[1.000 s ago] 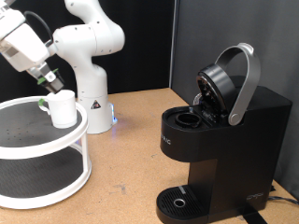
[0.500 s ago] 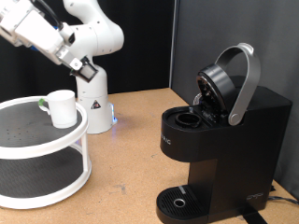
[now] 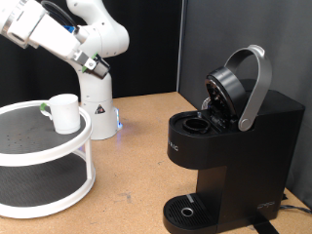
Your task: Make a cup of coffee with the keurig machine
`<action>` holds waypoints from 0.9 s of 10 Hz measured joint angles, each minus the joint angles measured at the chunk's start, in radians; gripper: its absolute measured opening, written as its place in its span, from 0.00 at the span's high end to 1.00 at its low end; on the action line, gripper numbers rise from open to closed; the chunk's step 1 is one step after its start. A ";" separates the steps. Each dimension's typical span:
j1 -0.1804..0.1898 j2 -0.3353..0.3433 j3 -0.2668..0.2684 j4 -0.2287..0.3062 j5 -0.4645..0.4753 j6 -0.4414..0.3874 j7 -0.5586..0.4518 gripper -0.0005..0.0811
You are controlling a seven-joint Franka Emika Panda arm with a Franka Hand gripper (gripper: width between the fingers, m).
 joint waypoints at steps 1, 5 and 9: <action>0.008 0.017 0.002 0.026 0.003 -0.037 0.036 0.42; 0.072 0.117 0.036 0.133 0.015 -0.107 0.166 0.42; 0.076 0.144 0.048 0.144 0.021 -0.101 0.165 0.42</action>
